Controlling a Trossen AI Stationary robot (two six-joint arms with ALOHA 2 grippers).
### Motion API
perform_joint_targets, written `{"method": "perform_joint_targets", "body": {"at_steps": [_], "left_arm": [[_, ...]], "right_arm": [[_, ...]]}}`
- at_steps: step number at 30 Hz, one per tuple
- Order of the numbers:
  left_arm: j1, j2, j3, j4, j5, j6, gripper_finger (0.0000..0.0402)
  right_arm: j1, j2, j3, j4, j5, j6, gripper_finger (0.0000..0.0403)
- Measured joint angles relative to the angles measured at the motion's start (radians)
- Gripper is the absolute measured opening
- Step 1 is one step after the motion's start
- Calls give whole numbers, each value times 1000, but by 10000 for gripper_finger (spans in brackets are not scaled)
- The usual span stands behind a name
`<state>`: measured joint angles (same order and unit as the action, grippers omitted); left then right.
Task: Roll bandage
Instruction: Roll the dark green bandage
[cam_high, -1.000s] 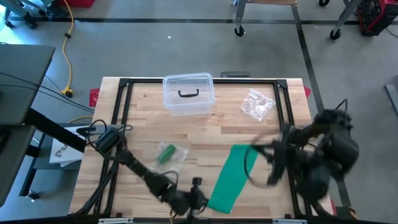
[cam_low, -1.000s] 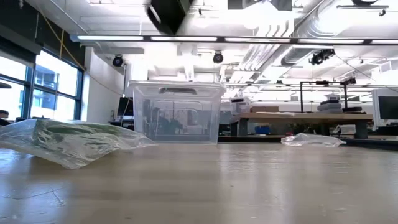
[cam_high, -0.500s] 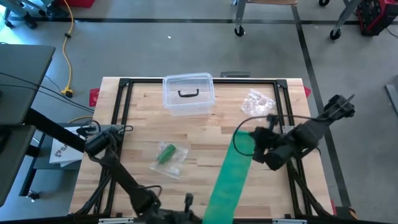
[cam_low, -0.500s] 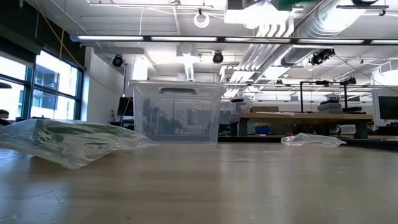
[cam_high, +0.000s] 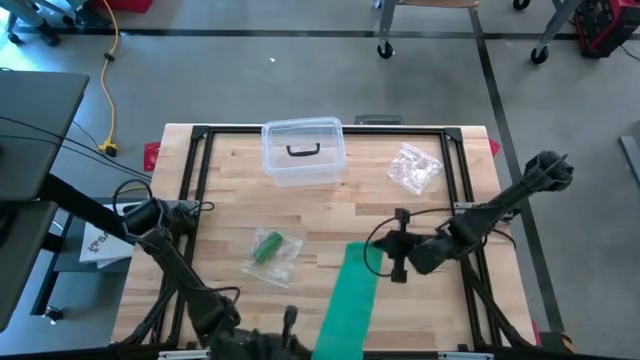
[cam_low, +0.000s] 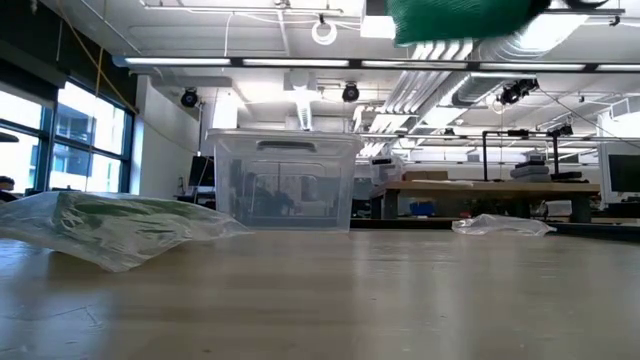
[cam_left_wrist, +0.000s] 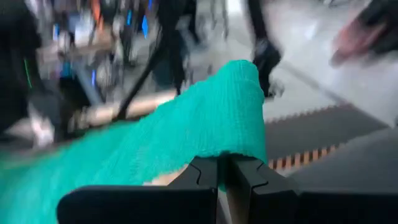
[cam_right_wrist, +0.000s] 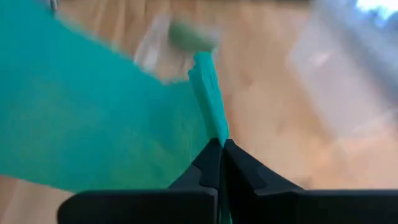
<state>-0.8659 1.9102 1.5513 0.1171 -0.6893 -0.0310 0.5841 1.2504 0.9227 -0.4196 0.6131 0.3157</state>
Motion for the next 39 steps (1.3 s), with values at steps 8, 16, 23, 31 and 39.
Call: {"method": "perform_joint_targets", "body": {"at_steps": [8,16,23,31,39], "left_arm": [[88,38,-2,-444,-84,-396,1],[173,4,-2,-941,-356,-673,1],[213,-68,-1,-1279,-487,-868,1],[179,-175,0,-1395,-790,-1040,1],[114,-219,-1,-1335,-876,-1049,1]], "right_arm": [[225,0,510,-6,142,-354,0],[546,227,859,71,-13,-522,0],[683,503,1161,14,-160,-613,0],[701,721,1286,-160,-361,-510,0],[586,840,1287,-258,-441,-237,0]]}}
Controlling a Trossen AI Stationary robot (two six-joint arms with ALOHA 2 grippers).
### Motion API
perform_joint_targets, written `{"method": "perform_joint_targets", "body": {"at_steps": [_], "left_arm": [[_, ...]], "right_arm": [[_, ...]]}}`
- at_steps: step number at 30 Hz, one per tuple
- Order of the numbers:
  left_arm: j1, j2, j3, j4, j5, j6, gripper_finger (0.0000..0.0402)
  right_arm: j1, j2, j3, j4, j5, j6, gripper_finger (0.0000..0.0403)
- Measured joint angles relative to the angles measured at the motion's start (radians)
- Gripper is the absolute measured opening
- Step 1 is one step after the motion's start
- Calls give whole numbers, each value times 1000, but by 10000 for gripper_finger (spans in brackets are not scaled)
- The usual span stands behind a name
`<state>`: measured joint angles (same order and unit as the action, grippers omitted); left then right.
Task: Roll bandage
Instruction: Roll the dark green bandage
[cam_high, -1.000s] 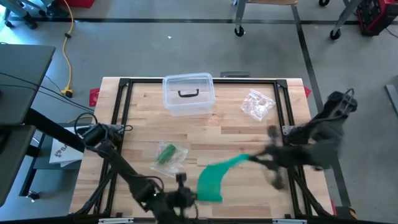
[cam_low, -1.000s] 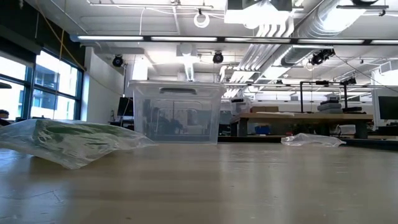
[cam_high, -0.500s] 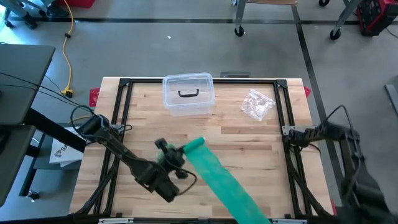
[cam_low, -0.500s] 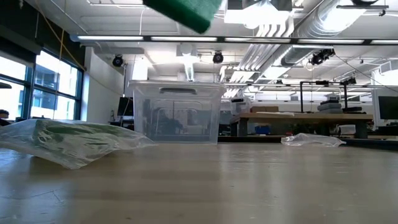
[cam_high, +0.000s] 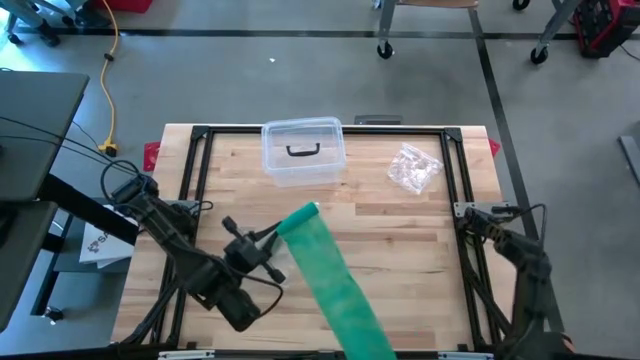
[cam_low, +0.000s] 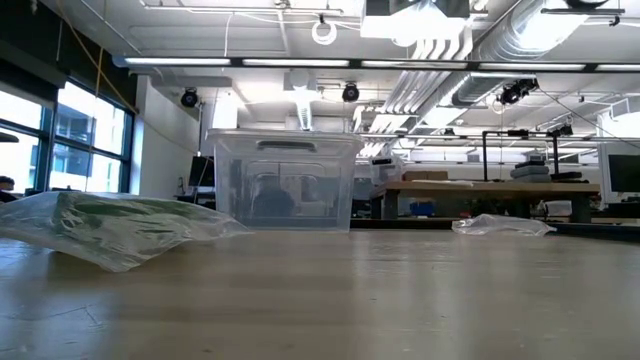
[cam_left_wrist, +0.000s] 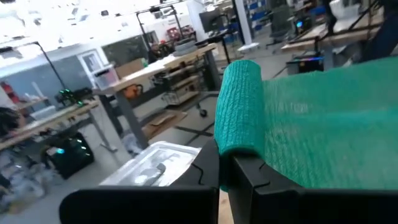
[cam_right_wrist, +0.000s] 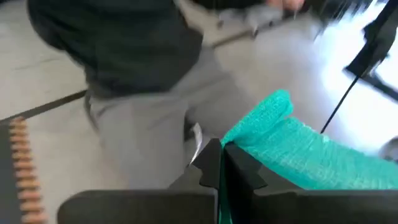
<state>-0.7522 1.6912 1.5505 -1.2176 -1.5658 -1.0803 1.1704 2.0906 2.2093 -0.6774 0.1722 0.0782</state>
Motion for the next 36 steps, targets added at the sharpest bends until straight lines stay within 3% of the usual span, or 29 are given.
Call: {"method": "perform_joint_targets", "body": {"at_steps": [4,13,22,27,31,34,36], "left_arm": [[-14,-6,0,53,-4,0,1],[-52,-5,0,71,-6,20,1],[1,-2,0,24,-6,19,1],[25,-1,-1,12,-6,17,1],[35,-1,-1,13,1,17,1],[55,6,-1,32,64,53,1],[72,22,0,105,145,160,1]], "right_arm": [[-52,26,-2,-38,-86,68,0],[-110,24,-155,-22,-166,264,0],[-51,-37,-92,98,-159,320,0],[70,-51,-9,120,-19,299,0],[147,-51,73,144,132,154,0],[162,-55,148,109,301,19,0],[157,-109,113,152,424,-91,0]]}}
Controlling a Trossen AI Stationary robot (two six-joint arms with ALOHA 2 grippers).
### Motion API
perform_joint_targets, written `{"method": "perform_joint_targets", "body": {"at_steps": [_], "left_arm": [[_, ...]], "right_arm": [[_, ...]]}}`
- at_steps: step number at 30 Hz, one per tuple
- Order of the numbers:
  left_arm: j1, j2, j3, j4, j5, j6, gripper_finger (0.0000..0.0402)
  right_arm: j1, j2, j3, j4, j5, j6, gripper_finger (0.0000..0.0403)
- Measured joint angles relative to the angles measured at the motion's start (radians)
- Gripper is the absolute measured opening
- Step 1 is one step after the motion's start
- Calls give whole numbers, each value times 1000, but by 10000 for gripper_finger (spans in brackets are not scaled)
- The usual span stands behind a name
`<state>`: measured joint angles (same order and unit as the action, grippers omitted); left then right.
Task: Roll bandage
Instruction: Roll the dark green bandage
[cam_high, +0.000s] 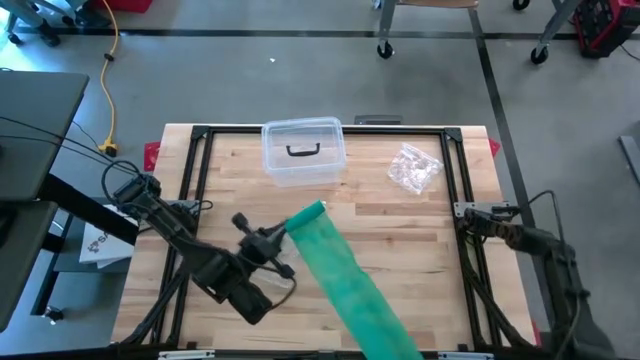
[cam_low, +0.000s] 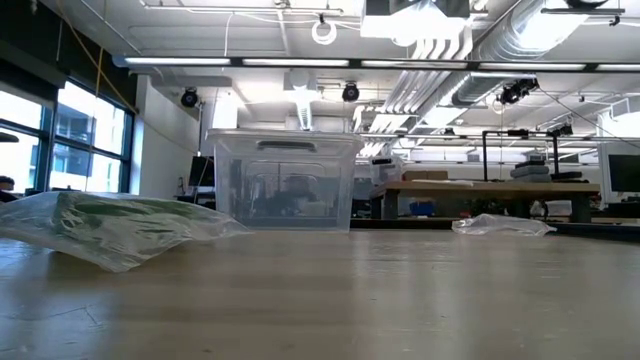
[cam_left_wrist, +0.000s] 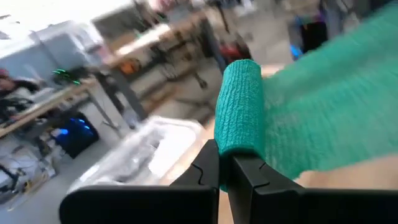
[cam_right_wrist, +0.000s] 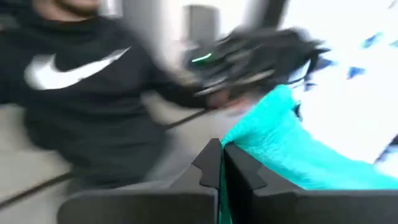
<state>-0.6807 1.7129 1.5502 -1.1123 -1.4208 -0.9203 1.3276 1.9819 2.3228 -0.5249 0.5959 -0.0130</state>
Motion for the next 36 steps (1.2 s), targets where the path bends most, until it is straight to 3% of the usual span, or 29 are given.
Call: {"method": "perform_joint_targets", "body": {"at_steps": [3,5,10,14,22,24,29,33,36], "left_arm": [[21,38,0,168,159,230,1],[28,74,0,288,272,394,1],[26,153,-1,494,452,576,1],[-1,178,-1,581,561,595,1],[-84,198,-1,910,896,716,1],[-106,198,-1,978,915,740,1],[-174,188,-1,1143,847,862,1],[-216,186,-1,1346,831,1035,1],[-241,186,-1,1489,792,1182,1]], "right_arm": [[-19,-80,-4,7,254,-79,0],[-44,-128,-4,-7,366,-121,0],[-148,-240,-5,-158,382,-60,0],[-262,-320,-5,-404,390,144,0],[-521,-382,-6,-961,367,541,0],[-575,-381,-25,-1054,329,616,0],[-659,-400,-212,-942,170,528,0],[-707,-401,-429,-924,120,552,0],[-725,-399,-609,-813,66,551,0]]}}
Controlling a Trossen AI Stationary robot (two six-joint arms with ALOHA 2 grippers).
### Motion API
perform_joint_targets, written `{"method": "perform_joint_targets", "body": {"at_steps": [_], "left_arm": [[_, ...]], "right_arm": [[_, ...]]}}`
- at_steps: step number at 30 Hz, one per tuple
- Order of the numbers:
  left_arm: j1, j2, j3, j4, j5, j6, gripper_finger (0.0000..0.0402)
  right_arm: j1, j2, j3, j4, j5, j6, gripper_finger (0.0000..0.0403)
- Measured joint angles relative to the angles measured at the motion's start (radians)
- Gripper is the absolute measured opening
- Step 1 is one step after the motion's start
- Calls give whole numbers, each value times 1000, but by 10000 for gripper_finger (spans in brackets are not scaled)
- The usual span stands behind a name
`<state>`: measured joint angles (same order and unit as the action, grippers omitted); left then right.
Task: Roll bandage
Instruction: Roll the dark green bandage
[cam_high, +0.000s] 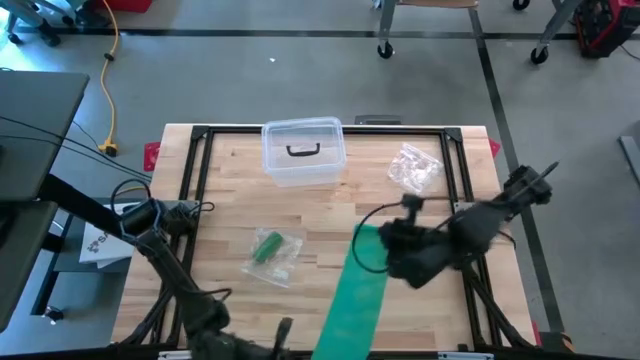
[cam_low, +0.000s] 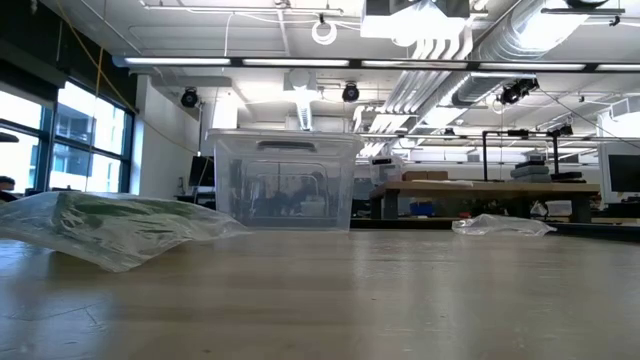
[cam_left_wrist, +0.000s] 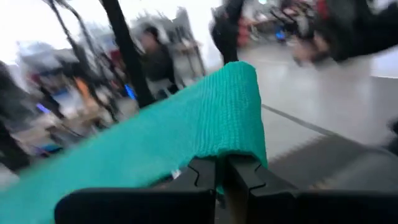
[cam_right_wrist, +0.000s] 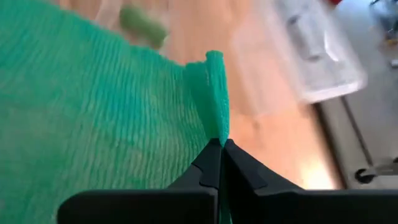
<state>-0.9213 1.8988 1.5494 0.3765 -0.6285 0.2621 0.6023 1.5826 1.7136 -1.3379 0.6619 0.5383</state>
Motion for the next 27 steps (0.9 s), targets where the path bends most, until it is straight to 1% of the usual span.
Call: {"method": "perform_joint_targets", "body": {"at_steps": [3,7,10,13,17,22,25,27], "left_arm": [[-25,0,0,118,-115,156,1],[-35,-1,0,271,-283,365,1],[-7,-2,1,371,-330,497,1],[34,-2,1,446,-395,592,1],[99,-3,1,498,-528,734,1],[167,-4,1,499,-609,849,1],[185,-5,1,499,-669,911,1],[188,-5,1,498,-698,936,1]], "right_arm": [[0,0,-153,176,-69,-13,0],[24,0,-325,478,-159,-36,0],[50,0,-430,716,-204,-48,0],[81,0,-510,925,-218,-41,0],[140,9,-573,1130,-200,-21,0],[227,69,-586,1303,-175,-19,0],[283,101,-577,1376,-163,-21,0],[325,115,-560,1410,-124,-44,0]]}}
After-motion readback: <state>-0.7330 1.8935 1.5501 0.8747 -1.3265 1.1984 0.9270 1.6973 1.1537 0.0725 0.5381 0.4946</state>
